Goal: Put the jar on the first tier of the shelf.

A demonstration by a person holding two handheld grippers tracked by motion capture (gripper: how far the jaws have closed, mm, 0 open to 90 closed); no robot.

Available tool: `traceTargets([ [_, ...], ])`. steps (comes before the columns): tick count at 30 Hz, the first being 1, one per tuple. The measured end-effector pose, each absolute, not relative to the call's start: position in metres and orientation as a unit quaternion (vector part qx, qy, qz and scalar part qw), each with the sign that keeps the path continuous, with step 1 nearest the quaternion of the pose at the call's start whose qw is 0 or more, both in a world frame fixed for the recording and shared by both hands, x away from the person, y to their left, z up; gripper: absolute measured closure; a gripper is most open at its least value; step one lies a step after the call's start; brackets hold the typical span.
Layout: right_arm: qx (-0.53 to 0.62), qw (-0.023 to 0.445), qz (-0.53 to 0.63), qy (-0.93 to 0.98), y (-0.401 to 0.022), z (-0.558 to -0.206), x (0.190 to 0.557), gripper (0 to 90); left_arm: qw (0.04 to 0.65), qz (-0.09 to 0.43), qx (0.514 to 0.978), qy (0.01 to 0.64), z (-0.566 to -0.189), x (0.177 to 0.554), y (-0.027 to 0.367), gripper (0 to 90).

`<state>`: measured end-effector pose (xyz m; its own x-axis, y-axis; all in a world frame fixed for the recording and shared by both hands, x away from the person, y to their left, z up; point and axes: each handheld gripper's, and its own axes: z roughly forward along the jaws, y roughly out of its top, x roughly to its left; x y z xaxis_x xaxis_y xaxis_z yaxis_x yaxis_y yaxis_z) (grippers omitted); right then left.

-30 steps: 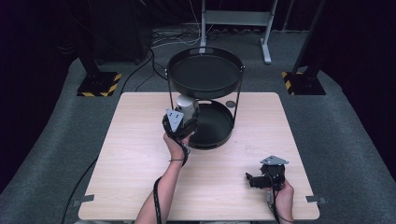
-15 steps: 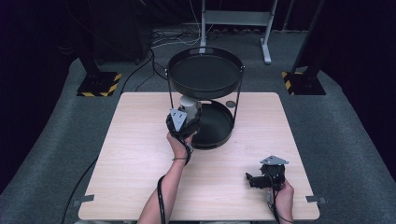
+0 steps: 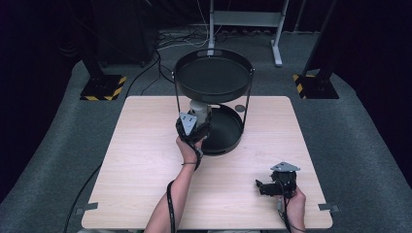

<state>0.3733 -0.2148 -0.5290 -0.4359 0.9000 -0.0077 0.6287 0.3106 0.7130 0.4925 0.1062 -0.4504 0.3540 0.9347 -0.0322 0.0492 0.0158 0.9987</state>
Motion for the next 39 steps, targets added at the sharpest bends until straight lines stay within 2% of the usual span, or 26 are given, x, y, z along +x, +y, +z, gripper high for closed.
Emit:
traceTargets([
  [23,0.487,0.208,0.326,0.784,-0.214,-0.529,0.373,0.0,0.568,0.361,0.596,0.438,-0.479,0.503,0.095,31.6],
  [32,0.486,0.208,0.326,0.784,-0.214,-0.529,0.373,0.0,0.565,0.367,0.593,0.441,-0.488,0.502,0.092,31.6],
  [39,0.486,0.208,0.326,0.784,-0.214,-0.529,0.373,0.0,0.564,0.387,0.599,0.416,-0.493,0.496,0.089,31.6],
])
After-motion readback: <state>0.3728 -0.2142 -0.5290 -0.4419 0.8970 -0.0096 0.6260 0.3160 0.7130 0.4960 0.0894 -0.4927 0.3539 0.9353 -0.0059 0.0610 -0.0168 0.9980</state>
